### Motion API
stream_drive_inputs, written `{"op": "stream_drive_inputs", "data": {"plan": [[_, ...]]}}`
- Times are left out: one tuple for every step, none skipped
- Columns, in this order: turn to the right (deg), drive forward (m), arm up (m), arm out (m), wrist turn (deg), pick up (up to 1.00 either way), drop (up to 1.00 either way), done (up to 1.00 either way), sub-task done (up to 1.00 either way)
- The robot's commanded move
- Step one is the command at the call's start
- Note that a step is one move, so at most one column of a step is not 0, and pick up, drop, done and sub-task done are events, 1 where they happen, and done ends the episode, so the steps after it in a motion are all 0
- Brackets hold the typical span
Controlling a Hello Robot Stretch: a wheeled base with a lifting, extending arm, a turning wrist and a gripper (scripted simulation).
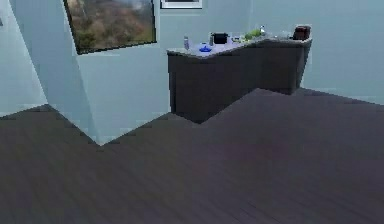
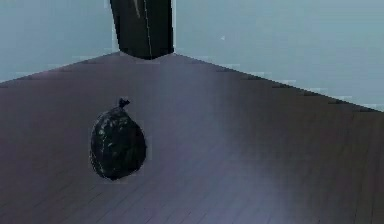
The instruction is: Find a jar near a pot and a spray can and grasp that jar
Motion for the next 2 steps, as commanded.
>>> {"op": "stream_drive_inputs", "data": {"plan": [[0.0, 1.00, 0.00, 0.00, 0.0, 0.00, 0.00, 0.00, 0.00], [0.0, 0.85, 0.00, 0.00, 0.0, 0.00, 0.00, 0.00, 0.00]]}}
